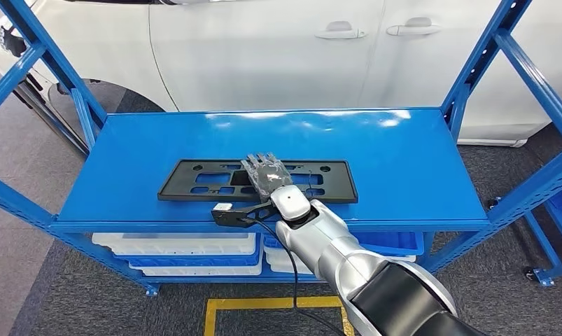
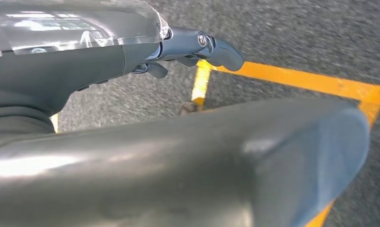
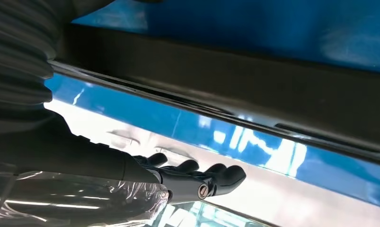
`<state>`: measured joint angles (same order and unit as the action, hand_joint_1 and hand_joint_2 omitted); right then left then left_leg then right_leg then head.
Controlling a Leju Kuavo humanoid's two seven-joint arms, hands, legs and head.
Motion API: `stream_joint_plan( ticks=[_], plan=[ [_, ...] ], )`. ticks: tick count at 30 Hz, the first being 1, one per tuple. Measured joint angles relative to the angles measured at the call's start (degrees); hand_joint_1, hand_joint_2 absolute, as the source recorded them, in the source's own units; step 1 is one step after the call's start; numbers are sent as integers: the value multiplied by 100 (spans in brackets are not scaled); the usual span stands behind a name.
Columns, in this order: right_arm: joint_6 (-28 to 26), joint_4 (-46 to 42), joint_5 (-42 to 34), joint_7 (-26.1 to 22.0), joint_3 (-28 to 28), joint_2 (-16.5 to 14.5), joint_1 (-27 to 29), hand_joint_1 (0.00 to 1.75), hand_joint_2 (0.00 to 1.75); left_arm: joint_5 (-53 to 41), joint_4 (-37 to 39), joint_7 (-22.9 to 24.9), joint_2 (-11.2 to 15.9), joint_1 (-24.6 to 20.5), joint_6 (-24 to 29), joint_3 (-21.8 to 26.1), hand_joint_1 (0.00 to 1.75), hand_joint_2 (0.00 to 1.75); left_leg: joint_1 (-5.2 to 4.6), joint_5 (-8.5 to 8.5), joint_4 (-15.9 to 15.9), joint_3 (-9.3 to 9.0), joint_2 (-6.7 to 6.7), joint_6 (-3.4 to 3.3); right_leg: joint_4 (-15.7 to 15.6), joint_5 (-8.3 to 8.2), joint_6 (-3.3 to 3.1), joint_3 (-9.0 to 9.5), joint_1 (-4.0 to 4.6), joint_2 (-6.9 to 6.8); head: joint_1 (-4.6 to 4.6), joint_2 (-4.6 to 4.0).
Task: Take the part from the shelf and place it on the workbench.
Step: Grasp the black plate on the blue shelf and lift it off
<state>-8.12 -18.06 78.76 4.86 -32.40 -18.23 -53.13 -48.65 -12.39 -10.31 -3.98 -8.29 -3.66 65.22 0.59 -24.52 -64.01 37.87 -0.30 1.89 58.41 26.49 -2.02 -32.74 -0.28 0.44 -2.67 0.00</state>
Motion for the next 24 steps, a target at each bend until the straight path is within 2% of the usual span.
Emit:
stream_joint_plan(
  ticks=[1,2,3,5,7,8,10,11,12,13,15,16,17,19,21,22,24],
  plan=[
    [107,3,32,53,-25,-13,-12,120,175,1,0,-8,2,-8,-2,7,0,0,-18,143,337,-145,-1,-42,-3,26,18,34,8,5,0,0],
    [203,7,69,114,-53,-21,-22,164,175,1,0,-18,3,-17,-4,16,0,0,-36,199,548,-238,1,-81,-9,42,43,49,13,9,-1,0],
    [296,10,108,181,-80,-26,-33,174,175,2,0,-29,4,-26,-7,25,0,0,-53,168,613,-271,1,-113,-18,50,71,49,17,11,-1,0],
    [418,10,154,283,-126,-31,-53,175,175,2,0,-43,4,-33,-11,37,0,0,-49,161,683,-301,7,-170,-33,69,137,62,17,7,-1,0],
    [475,9,157,343,-151,-29,-78,175,175,-2,0,-47,3,-36,-13,39,0,0,-20,176,766,-354,14,-229,156,203,201,-12,13,-4,0,0],
    [491,9,150,364,-157,-23,-86,175,175,-8,0,-48,2,-41,-14,39,0,0,-5,181,796,-375,21,-256,428,347,227,-148,8,-8,0,0],
    [502,17,132,385,-161,-1,-88,175,175,-19,0,-49,2,-51,-14,39,0,0,-9,168,798,-378,23,-287,1212,665,264,-583,-4,-10,0,0],
    [503,22,125,390,-161,15,-81,175,175,-26,0,-49,2,-53,-14,39,0,0,-9,160,792,-379,22,-291,1512,730,278,-768,-9,-11,0,0],
    [503,27,121,392,-161,31,-76,175,175,-30,0,-49,2,-52,-14,39,0,0,-9,149,783,-381,19,-289,1630,690,287,-869,-14,-12,0,0],
    [502,31,119,393,-161,42,-78,175,175,-34,0,-49,1,-51,-14,39,0,0,-8,134,766,-384,15,-281,1509,537,289,-852,-20,-14,0,0],
    [499,30,119,395,-161,52,-95,175,175,-37,0,-49,-8,-52,-14,39,0,0,-9,81,703,-385,7,-246,752,98,266,-550,-30,-19,0,0],
    [498,29,119,396,-161,53,-106,175,175,-37,0,-49,-12,-56,-15,39,0,0,-19,49,658,-376,2,-218,399,-55,242,-402,-27,-20,0,0],
    [496,29,119,396,-161,53,-115,175,175,-37,0,-49,-15,-60,-15,39,0,0,-28,25,624,-366,-1,-189,167,-134,213,-305,-19,-20,0,0],
    [494,29,118,403,-161,56,-126,175,175,-39,0,-48,-15,-64,-16,39,0,0,-34,8,606,-356,-4,-128,83,-137,146,-281,8,-12,0,0],
    [495,26,119,419,-162,60,-137,175,175,-47,-1,-48,-10,-66,-15,39,0,0,-20,-28,583,-348,-2,-70,47,-156,79,-262,-8,-12,0,0],
    [496,25,119,432,-162,59,-144,175,175,-51,-1,-48,-8,-69,-15,39,0,0,-13,-115,458,-298,-1,-38,25,-164,50,-247,-24,-17,0,0],
    [497,23,119,462,-163,59,-150,175,175,-56,0,-49,-9,-71,-16,39,0,0,7,-431,-130,-36,3,23,2,-166,15,-224,-37,-25,0,0]
  ],
)
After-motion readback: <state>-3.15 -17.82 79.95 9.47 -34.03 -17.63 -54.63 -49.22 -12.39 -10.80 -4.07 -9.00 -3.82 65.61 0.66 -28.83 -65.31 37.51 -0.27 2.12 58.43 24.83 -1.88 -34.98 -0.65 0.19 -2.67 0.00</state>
